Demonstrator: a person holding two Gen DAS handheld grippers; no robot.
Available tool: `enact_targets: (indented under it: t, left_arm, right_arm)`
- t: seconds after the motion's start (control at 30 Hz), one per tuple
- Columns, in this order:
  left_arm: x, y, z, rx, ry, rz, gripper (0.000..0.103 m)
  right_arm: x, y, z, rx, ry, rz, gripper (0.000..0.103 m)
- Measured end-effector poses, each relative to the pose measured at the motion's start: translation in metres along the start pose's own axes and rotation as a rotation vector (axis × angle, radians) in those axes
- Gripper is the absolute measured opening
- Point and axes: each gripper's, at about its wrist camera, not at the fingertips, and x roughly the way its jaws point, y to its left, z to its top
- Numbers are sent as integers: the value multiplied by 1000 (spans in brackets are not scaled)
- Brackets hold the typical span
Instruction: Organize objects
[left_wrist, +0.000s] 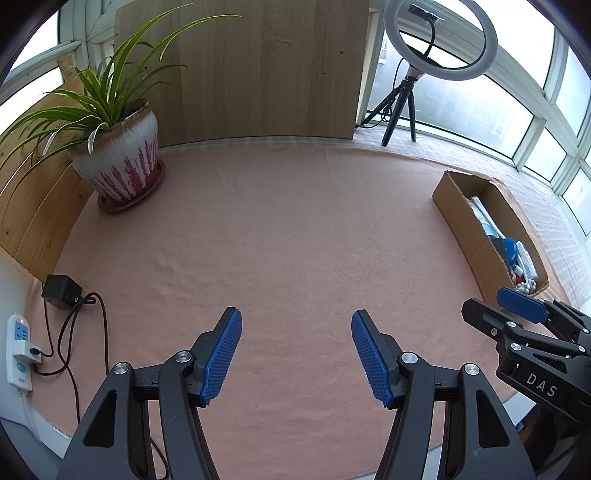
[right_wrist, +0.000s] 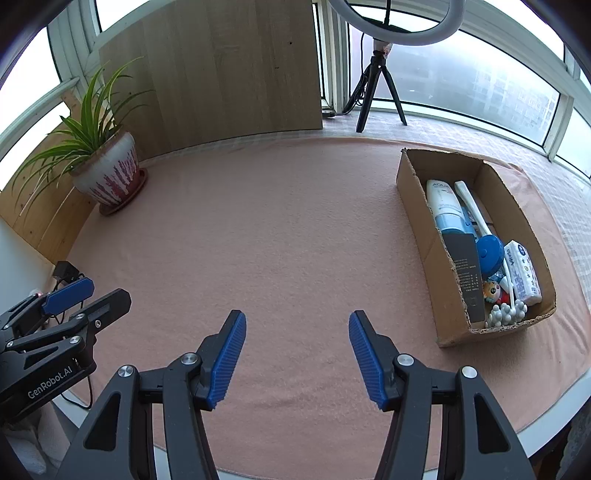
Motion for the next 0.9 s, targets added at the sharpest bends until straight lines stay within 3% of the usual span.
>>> enact_targets:
  t: [0.9]
  left_arm:
    - [3, 1, 2, 8, 7, -6, 66]
  right_arm:
    - [2, -1, 2, 1, 4, 3, 54]
